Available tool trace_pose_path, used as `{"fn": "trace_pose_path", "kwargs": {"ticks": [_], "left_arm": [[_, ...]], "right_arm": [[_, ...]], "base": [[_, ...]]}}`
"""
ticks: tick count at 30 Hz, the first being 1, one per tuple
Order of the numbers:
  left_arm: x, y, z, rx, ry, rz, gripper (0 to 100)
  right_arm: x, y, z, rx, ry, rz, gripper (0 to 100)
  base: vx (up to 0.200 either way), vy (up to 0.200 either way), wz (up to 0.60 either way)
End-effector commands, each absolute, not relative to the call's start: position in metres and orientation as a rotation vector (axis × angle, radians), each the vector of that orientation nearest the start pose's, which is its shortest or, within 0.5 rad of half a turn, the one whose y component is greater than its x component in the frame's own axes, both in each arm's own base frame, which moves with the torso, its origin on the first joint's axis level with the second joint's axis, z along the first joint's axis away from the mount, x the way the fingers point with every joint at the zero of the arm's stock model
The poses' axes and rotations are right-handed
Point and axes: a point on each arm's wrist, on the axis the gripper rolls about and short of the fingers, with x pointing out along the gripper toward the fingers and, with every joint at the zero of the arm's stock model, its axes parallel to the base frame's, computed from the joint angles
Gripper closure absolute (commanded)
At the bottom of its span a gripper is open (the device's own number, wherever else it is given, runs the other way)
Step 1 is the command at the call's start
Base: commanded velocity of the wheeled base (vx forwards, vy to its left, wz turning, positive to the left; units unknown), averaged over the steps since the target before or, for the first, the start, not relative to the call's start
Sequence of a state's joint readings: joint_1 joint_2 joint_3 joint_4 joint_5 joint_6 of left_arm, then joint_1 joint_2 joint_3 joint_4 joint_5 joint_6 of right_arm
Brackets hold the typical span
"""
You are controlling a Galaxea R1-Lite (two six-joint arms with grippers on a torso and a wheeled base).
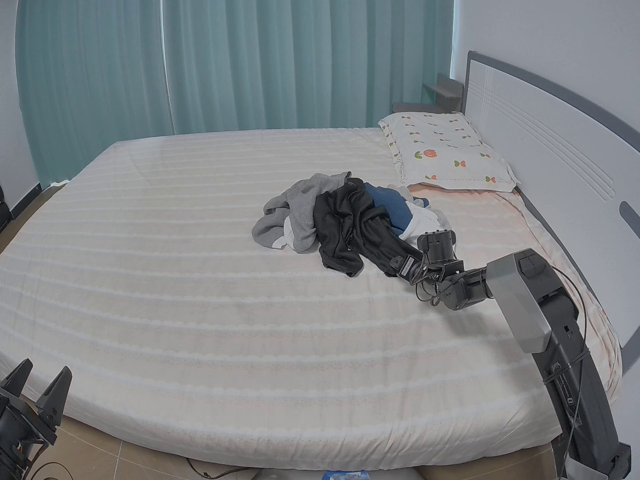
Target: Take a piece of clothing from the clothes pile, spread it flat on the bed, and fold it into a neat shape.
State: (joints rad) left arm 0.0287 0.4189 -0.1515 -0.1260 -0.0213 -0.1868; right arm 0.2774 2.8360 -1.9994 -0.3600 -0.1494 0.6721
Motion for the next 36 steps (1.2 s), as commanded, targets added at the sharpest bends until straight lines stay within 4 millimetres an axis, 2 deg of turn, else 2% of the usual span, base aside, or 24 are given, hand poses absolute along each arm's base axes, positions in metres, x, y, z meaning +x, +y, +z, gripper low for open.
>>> {"fn": "trace_pose_path", "kwargs": {"ticks": [1, 10, 16, 29, 31, 32, 36], "left_arm": [[0.012, 0.0, 0.135, -0.189, 0.113, 0.011, 0], [0.011, 0.0, 0.135, -0.189, 0.102, 0.01, 0], [0.011, 0.0, 0.135, -0.189, 0.1, 0.008, 0], [0.009, -0.001, 0.138, -0.19, 0.082, -0.019, 0], [0.009, -0.001, 0.138, -0.19, 0.082, -0.019, 0], [0.009, -0.001, 0.139, -0.19, 0.077, -0.02, 0], [0.01, -0.001, 0.143, -0.188, 0.071, -0.021, 0]], "right_arm": [[0.532, 0.143, -0.032, 0.564, 0.471, -0.037, 100], [0.535, 0.135, -0.03, 0.578, 0.45, -0.049, 100], [0.532, 0.138, -0.008, 0.633, 0.443, -0.052, 100], [0.487, 0.132, 0.012, 0.655, 0.602, -0.003, 100], [0.487, 0.132, 0.012, 0.655, 0.602, -0.003, 100], [0.469, 0.129, 0.022, 0.668, 0.646, 0.042, 100], [0.437, 0.121, 0.035, 0.705, 0.672, 0.101, 100]], "base": [[0.0, 0.0, 0.0], [0.0, 0.0, 0.0], [0.0, 0.0, 0.0], [0.0, 0.0, 0.0], [0.0, 0.0, 0.0], [0.0, 0.0, 0.0], [0.0, 0.0, 0.0]]}}
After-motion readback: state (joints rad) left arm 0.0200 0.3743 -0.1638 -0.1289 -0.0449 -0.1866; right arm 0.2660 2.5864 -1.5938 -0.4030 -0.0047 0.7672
